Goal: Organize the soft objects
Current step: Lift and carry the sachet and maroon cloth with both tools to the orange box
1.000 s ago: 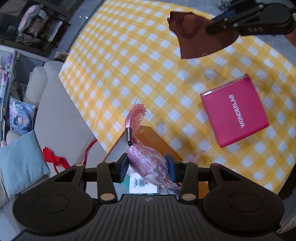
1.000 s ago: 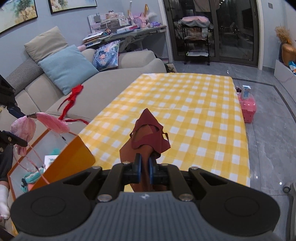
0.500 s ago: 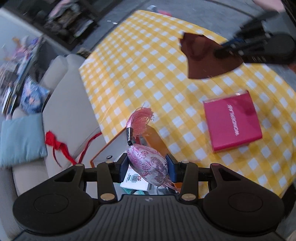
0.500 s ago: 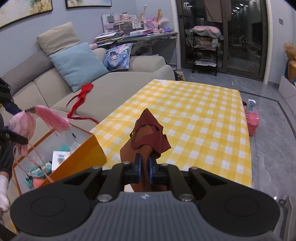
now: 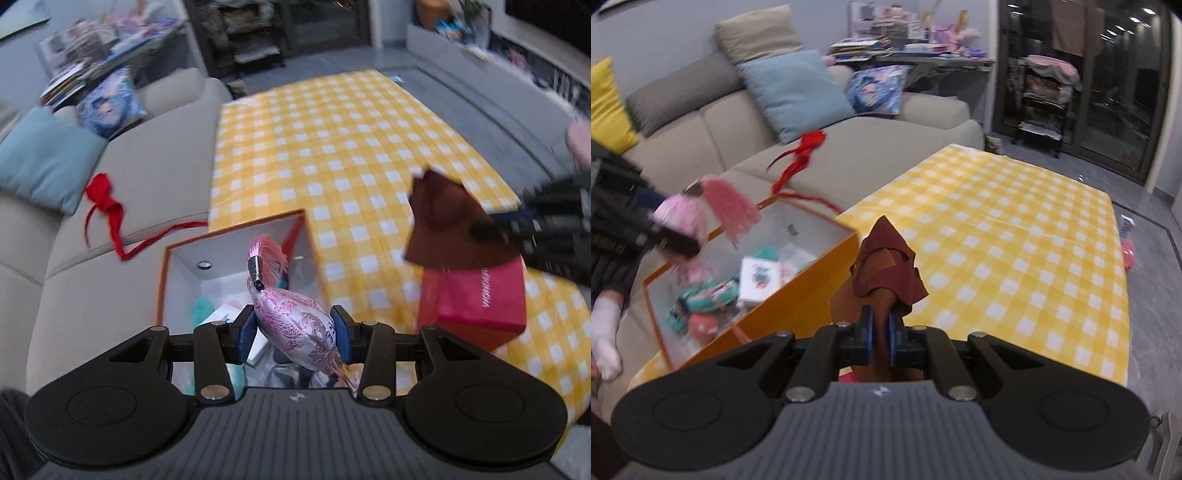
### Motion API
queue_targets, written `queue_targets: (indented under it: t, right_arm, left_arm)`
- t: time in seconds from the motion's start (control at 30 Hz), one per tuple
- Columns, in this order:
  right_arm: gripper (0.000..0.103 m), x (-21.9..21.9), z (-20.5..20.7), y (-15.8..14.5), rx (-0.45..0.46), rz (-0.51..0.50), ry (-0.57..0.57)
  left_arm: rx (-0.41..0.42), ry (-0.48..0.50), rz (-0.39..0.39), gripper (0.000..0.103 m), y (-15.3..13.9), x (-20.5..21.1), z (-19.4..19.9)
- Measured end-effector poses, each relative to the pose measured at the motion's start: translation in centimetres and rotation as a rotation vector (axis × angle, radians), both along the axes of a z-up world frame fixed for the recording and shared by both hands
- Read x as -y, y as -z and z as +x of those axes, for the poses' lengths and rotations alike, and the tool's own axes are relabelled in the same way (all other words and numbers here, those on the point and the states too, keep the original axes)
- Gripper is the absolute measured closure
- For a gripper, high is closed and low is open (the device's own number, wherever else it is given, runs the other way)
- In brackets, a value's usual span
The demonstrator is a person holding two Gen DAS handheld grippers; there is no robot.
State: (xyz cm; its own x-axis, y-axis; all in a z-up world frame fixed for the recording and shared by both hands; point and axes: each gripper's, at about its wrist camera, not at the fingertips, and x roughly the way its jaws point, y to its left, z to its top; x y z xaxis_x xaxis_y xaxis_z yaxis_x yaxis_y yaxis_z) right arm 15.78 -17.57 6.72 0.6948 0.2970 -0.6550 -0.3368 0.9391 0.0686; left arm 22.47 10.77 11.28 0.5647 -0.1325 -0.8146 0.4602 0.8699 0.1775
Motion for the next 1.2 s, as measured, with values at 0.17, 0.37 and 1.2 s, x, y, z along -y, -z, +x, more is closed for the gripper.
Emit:
queue_targets:
  t: [0.17, 0.37, 1.2]
  right_arm:
    - [0.097, -3.4, -1.7, 0.1, -0.013, -0.058, -0.073]
    - [0.097, -6.1, -2.4, -1.6, -0.007, -0.133, -0.123]
    - [0.097, -21.8, 6.2, -3.4, -0.043, -0.217, -0.295]
  left_arm:
    - [0.054, -0.116, -0.145, 0.054, -0.7, -3.9, -0.6]
    - [0.116, -0.187, -0.281, 0.054, -2.4, -6.7, -0.8]
    - [-0.136, -0.103, -0.314, 0.054, 7.3, -12.6, 3.6]
